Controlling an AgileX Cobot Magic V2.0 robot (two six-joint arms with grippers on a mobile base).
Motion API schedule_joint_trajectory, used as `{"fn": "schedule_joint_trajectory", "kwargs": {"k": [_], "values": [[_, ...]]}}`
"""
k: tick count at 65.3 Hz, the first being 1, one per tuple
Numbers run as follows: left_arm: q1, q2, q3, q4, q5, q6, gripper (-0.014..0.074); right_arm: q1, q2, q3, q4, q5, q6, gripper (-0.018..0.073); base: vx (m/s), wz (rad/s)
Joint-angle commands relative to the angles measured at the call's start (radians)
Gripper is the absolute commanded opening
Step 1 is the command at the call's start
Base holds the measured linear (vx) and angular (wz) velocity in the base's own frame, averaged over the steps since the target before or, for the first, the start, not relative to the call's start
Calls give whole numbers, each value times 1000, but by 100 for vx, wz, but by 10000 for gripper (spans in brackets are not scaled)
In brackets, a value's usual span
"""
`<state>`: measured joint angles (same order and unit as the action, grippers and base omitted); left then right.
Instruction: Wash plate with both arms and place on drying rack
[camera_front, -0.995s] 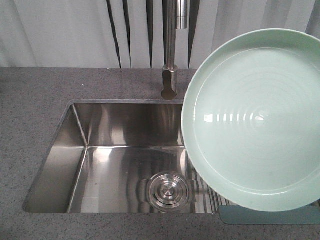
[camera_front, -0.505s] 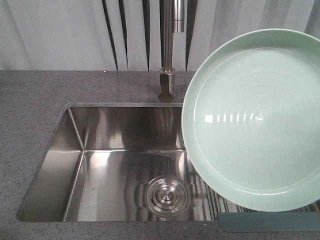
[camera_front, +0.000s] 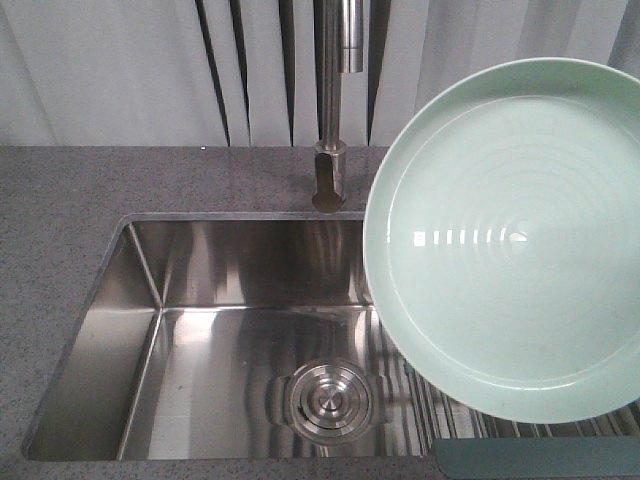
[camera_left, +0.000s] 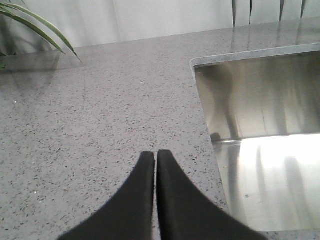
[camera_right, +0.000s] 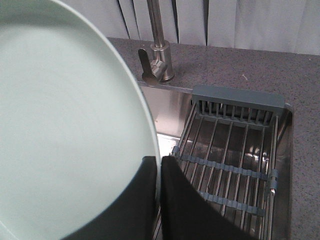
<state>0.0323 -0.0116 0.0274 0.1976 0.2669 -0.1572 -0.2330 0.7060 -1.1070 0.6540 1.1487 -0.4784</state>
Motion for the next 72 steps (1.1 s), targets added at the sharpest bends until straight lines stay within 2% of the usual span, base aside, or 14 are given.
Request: {"fn": "schedule_joint_trajectory", "kwargs": {"k": [1,72], "values": [[-2,-14,19,2,-79,-5,-6,0,6,-24,39,-56,-2,-6,2,-1],[-2,-14,19,2,-79,-5,-6,0,6,-24,39,-56,-2,-6,1,-1]]}}
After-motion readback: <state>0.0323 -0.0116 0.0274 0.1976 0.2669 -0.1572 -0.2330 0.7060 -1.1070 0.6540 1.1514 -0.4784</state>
